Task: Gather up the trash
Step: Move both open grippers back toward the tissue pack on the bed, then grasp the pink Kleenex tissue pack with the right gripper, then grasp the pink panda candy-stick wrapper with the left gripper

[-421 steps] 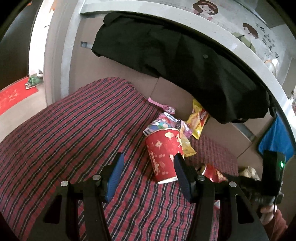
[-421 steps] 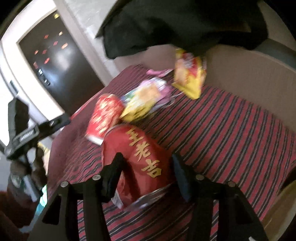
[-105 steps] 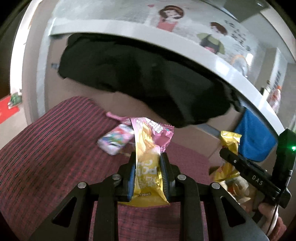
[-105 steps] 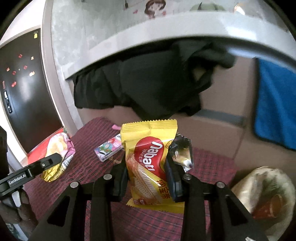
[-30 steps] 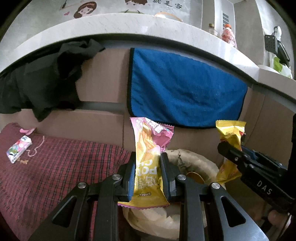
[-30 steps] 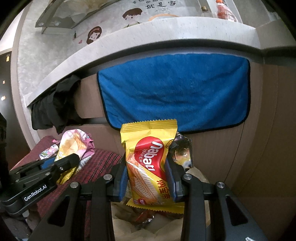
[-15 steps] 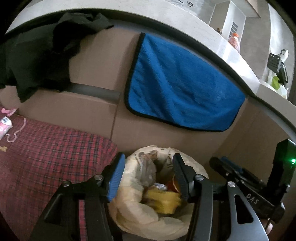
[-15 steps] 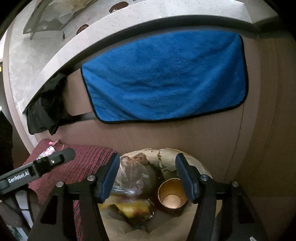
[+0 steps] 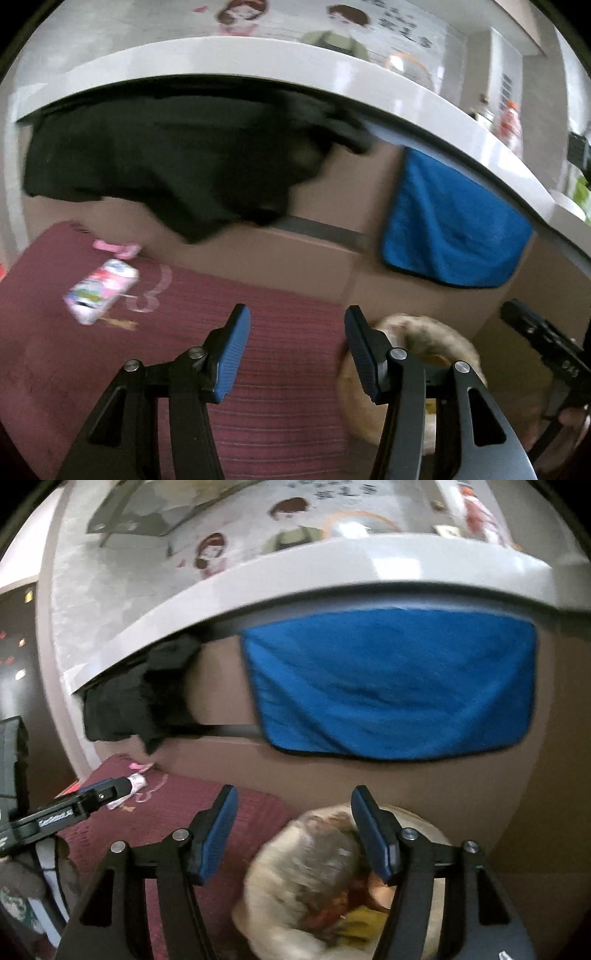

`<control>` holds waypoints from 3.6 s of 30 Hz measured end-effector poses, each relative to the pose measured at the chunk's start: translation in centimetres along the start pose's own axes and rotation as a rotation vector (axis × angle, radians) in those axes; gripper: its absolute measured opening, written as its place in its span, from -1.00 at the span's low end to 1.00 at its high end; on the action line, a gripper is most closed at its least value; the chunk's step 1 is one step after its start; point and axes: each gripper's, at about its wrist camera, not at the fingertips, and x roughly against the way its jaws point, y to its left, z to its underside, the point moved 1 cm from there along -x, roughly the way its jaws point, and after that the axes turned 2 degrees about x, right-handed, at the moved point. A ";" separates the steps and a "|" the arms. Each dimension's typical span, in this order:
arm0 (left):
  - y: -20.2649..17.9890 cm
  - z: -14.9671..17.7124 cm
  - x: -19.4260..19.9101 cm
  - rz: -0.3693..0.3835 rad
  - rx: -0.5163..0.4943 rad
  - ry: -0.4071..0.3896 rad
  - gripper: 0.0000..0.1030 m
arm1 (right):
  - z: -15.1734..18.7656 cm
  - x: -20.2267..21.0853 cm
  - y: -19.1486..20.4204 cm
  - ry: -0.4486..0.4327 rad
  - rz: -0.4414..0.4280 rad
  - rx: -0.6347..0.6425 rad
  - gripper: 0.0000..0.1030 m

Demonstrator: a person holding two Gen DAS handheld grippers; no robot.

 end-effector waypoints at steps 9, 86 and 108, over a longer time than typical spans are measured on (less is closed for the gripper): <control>13.3 -2.8 0.3 -0.055 0.052 0.051 0.05 | -1.4 -4.8 10.1 0.060 -0.118 0.109 0.18; 31.0 -3.6 1.9 -0.109 0.087 0.087 -0.15 | 3.6 -29.7 32.9 0.496 -0.179 0.192 -0.17; 24.8 -8.0 -19.3 -0.140 -0.196 0.303 0.12 | 3.7 -21.8 17.4 0.390 -0.214 0.017 -0.18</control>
